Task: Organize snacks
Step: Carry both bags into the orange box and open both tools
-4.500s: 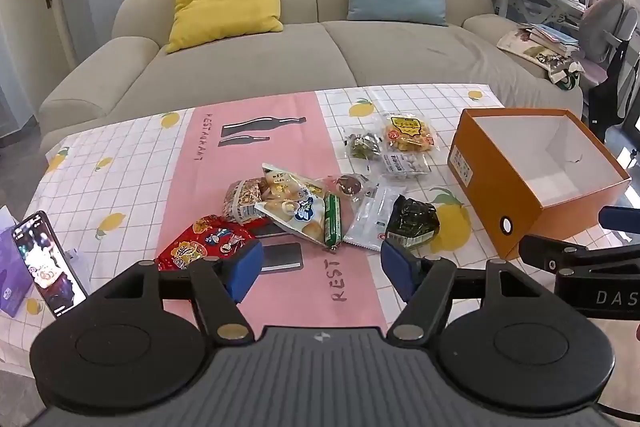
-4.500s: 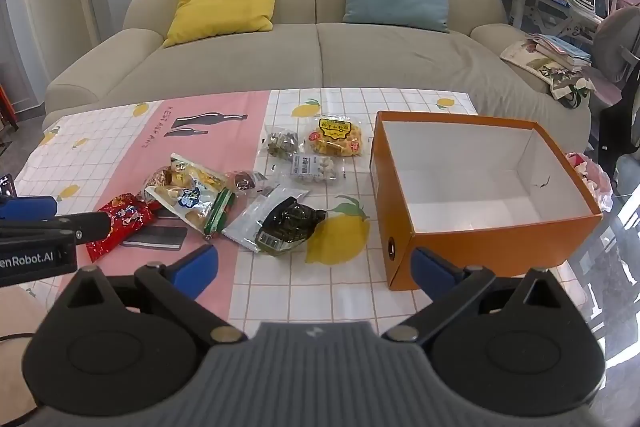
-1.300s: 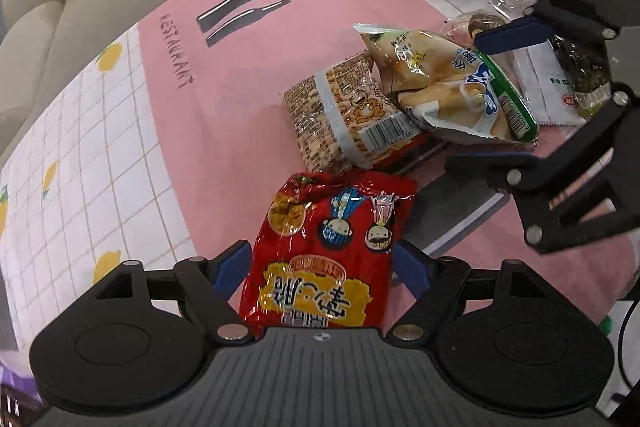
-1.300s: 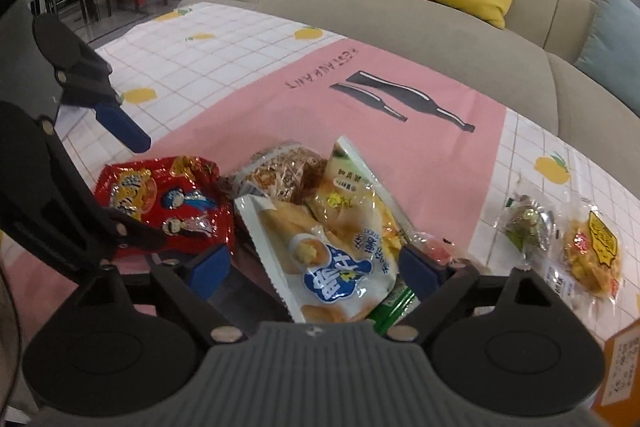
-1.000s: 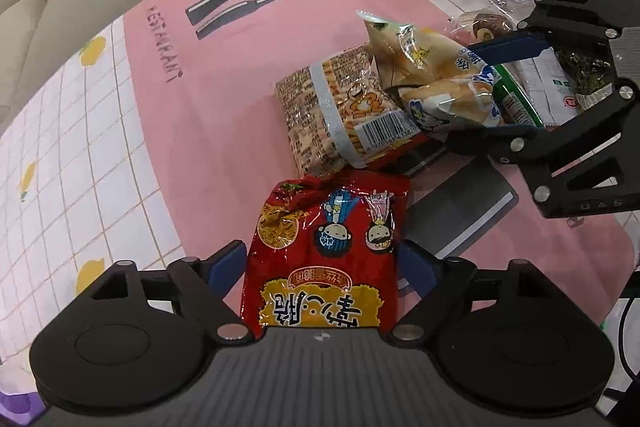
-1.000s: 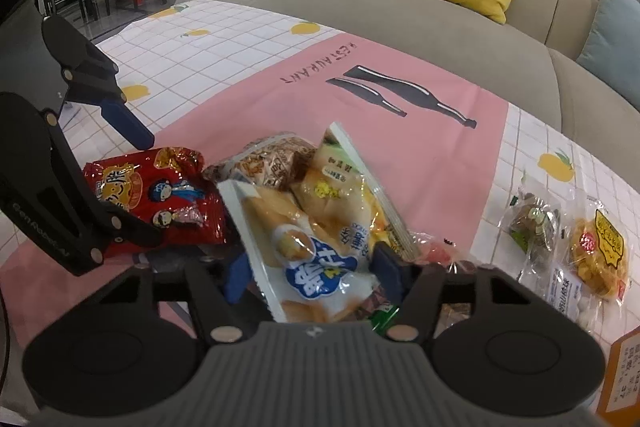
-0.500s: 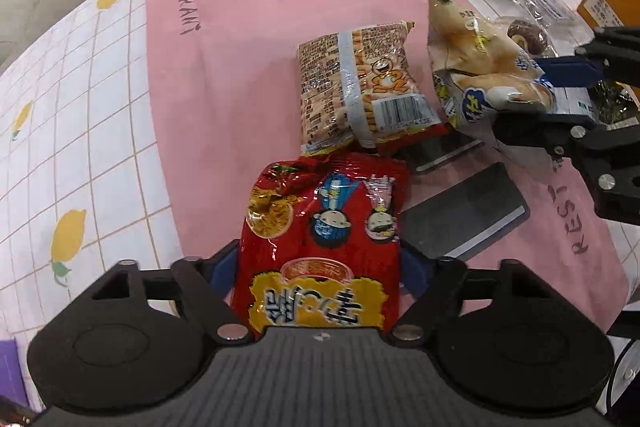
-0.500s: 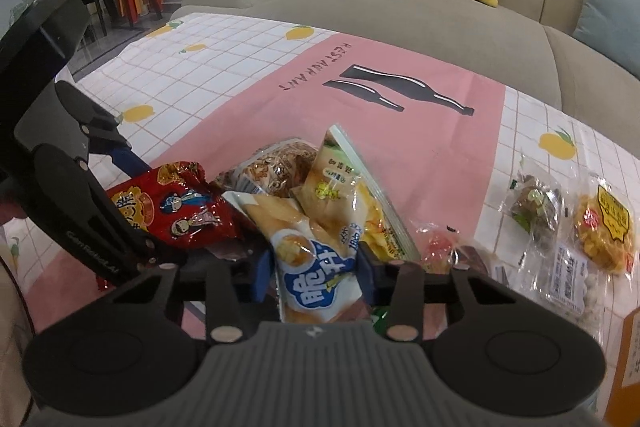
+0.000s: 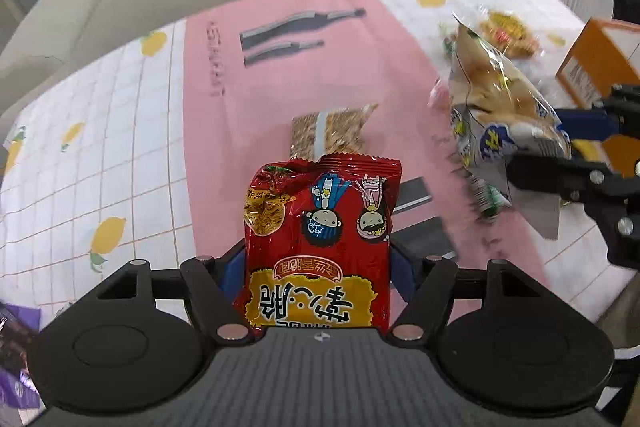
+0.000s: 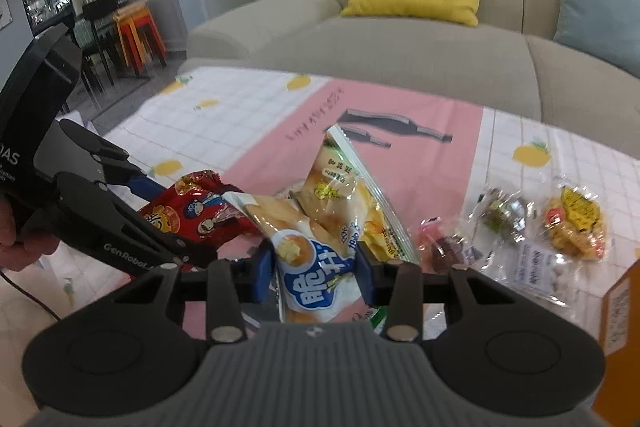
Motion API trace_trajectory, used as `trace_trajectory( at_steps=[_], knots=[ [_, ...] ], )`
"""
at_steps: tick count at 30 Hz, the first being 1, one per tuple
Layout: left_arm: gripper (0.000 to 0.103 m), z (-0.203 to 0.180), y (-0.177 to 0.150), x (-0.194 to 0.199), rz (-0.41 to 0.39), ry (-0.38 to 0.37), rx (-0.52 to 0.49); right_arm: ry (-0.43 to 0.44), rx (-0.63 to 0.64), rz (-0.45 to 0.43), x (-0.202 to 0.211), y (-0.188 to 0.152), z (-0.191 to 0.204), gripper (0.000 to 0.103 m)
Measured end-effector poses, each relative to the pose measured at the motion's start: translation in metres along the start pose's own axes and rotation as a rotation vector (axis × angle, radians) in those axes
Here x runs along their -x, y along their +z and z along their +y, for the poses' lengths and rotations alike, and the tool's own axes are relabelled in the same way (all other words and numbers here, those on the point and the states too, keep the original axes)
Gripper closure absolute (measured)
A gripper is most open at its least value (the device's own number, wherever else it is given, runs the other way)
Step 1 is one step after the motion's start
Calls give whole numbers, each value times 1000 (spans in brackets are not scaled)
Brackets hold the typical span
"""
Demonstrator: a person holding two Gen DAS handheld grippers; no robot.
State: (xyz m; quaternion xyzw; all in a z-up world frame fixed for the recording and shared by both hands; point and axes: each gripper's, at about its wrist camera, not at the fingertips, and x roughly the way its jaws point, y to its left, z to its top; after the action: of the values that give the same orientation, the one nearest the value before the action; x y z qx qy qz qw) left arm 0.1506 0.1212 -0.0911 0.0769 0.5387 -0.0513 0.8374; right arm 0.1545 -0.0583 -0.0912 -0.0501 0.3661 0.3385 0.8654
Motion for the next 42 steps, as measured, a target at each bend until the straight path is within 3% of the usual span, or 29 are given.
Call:
trace_trajectory(
  at_steps=[8, 16, 23, 28, 34, 42],
  knots=[
    [22, -37, 10, 60, -99, -58, -2, -61, 9, -59, 76, -6, -11, 63],
    [22, -108, 50, 108, -188, -159, -65, -171, -20, -98, 161, -14, -57, 63],
    [22, -198, 100, 103, -177, -267, -170, -286, -32, -8, 214, -25, -129, 63],
    [22, -261, 131, 77, -119, -337, -215, -337, -86, 90, 227, -39, -192, 63],
    [22, -309, 161, 29, -24, -414, -201, -353, -153, 218, 201, -56, -253, 63],
    [22, -342, 171, -17, 78, -339, -260, -333, -152, 321, 160, -76, -287, 63]
  ],
)
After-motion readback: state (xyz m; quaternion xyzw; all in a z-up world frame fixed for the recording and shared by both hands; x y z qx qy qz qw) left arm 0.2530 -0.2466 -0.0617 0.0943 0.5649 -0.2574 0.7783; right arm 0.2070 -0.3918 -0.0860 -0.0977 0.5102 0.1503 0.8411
